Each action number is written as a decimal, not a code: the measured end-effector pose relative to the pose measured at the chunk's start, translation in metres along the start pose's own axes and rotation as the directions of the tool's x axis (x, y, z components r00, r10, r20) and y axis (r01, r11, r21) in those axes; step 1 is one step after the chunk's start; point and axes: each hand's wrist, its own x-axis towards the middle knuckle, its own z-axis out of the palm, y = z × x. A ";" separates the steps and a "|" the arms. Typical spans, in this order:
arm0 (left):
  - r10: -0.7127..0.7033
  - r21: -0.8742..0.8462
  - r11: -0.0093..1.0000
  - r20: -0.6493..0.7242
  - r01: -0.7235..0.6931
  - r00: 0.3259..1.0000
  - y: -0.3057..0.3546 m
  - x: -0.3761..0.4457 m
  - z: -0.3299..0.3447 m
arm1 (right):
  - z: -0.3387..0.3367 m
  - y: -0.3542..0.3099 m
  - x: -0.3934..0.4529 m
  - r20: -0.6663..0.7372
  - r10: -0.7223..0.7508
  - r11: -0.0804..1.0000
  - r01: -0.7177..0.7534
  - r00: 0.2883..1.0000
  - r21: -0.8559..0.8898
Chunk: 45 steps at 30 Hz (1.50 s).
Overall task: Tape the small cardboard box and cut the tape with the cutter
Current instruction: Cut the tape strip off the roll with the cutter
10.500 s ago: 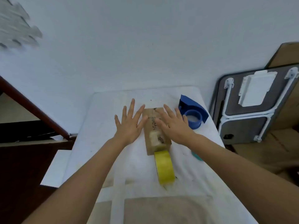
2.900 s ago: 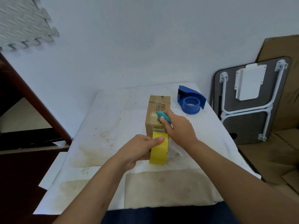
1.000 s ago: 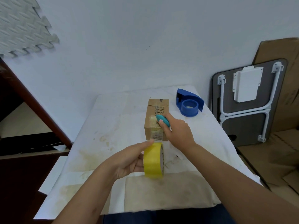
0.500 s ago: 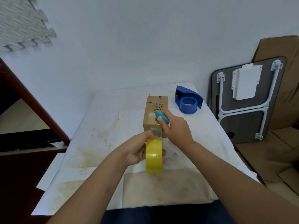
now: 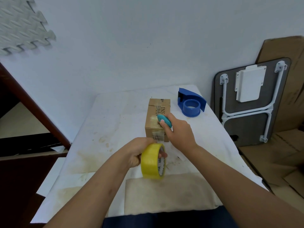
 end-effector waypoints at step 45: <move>0.134 -0.124 0.983 -0.002 -0.134 0.991 -0.014 0.002 0.004 | -0.052 -0.032 0.021 0.678 0.014 0.971 0.152 0.735 -0.185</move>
